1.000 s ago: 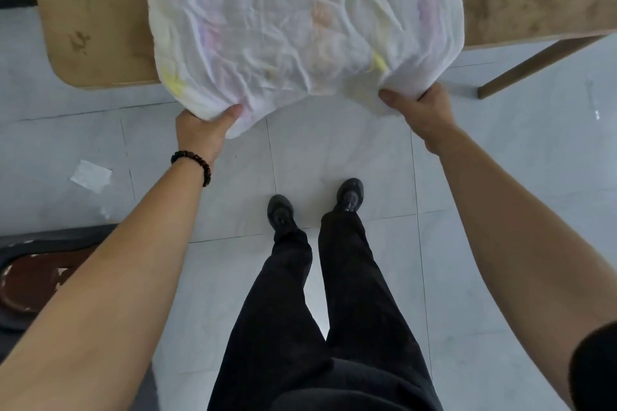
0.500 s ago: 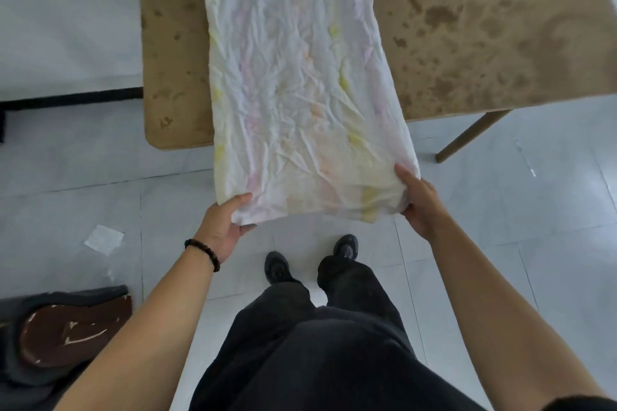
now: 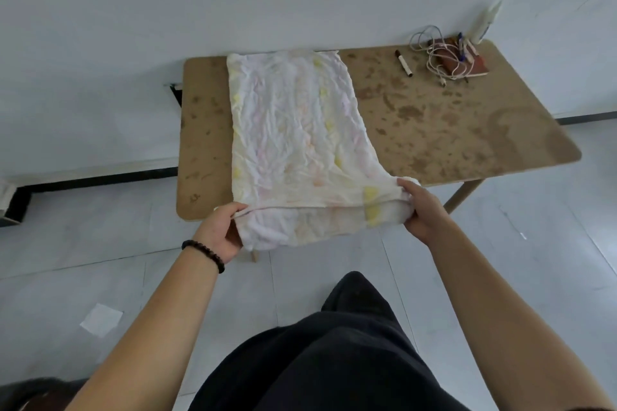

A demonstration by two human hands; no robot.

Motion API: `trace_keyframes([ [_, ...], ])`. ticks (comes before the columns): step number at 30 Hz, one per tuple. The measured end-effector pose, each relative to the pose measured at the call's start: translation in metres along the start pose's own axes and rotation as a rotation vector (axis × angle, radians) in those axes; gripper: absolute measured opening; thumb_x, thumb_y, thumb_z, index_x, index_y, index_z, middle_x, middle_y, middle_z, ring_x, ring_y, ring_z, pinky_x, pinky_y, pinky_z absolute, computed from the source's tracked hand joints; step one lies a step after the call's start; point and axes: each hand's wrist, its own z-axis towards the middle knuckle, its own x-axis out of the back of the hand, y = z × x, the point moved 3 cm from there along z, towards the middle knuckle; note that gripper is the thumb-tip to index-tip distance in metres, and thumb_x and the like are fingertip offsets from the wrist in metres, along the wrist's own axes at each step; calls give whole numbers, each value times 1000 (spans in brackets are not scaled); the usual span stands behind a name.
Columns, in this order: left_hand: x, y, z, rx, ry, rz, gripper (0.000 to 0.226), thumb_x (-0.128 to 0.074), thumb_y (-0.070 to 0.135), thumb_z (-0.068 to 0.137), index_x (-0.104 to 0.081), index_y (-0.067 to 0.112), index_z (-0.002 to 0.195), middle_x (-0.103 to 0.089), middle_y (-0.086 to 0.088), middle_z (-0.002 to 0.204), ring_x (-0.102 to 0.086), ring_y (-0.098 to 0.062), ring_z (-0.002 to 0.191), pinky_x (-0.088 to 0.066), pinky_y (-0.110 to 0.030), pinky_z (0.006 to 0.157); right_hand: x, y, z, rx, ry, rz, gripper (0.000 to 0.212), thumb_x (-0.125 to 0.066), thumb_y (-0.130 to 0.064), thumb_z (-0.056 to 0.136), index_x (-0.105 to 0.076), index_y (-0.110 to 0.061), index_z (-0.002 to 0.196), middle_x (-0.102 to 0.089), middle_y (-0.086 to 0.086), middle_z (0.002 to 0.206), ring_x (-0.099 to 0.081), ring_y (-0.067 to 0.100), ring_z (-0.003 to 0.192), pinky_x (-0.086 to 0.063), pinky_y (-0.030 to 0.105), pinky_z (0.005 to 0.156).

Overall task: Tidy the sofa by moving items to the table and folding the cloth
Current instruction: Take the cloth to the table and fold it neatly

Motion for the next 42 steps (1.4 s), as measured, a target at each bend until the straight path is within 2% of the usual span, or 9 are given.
trace_keyframes([
  [7, -40, 62, 75, -21, 172, -125, 20, -47, 8, 96, -58, 7, 79, -61, -8, 85, -61, -20, 78, -53, -37, 80, -54, -57, 89, -96, -92, -20, 25, -56, -15, 96, -64, -1, 116, -65, 20, 118, -67, 29, 100, -55, 39, 89],
  [12, -61, 110, 142, -146, 273, -309, 64, -55, 64, 86, -51, 10, 121, -55, -10, 119, -60, -28, 109, -52, -48, 94, -105, -87, 181, -222, -147, 249, 41, -60, -40, 95, -49, -15, 126, -58, 17, 120, -69, 31, 100, -58, 42, 89],
  [16, -74, 108, 179, -267, 533, 405, 62, -40, 61, 95, -48, 16, 137, -56, 1, 119, -56, -18, 103, -49, -34, 84, -116, -84, 232, -156, -104, -317, 68, -57, -56, 93, -36, -24, 149, -45, 4, 141, -58, 25, 117, -51, 41, 100],
  [19, -80, 91, 195, -517, 472, 1153, 44, -45, 43, 98, -50, 16, 132, -44, -8, 144, -44, -23, 129, -40, -34, 97, -121, -72, 241, 318, -189, -863, 40, -52, -44, 99, -54, -32, 136, -49, -4, 141, -53, 15, 122, -46, 33, 98],
  [23, -87, 76, 214, -490, 388, 1838, 41, -42, 34, 97, -41, 20, 135, -23, -15, 154, -19, -32, 143, -33, -50, 110, -133, -39, 242, 766, -401, -1390, 30, -54, -28, 100, -65, -25, 128, -50, 9, 145, -39, 31, 139, -32, 46, 113],
  [27, -76, 98, 234, -261, 497, 1735, 52, -32, 36, 99, -24, 15, 146, -24, -15, 152, -19, -31, 142, -31, -50, 109, -138, -29, 262, 613, -413, -1655, 58, -40, -45, 102, -27, -27, 155, -13, 5, 165, -4, 25, 152, -4, 45, 122],
  [30, -63, 124, 234, -150, 637, 1674, 46, -35, 35, 99, -36, 15, 141, -32, -18, 146, -30, -37, 133, -35, -50, 103, -140, -38, 262, 625, -272, -1578, 54, -41, -39, 103, -33, -19, 152, -19, 9, 163, -10, 26, 152, -9, 42, 121],
  [36, -79, 130, 237, -732, 304, 1964, 31, -47, 29, 98, -57, 14, 123, -61, -5, 120, -48, -28, 114, -40, -40, 87, -144, -57, 268, 758, -156, -1803, 51, -35, -21, 105, -25, -20, 155, -17, 8, 164, -5, 29, 153, 0, 49, 121],
  [42, -85, 135, 245, -562, 376, 2116, 41, -41, 60, 94, -64, 30, 110, -53, -5, 104, -45, -28, 103, -36, -41, 86, -144, -88, 288, 823, -162, -2045, 34, -42, -40, 101, -65, -20, 117, -63, 8, 107, -55, 30, 111, -4, 52, 116],
])
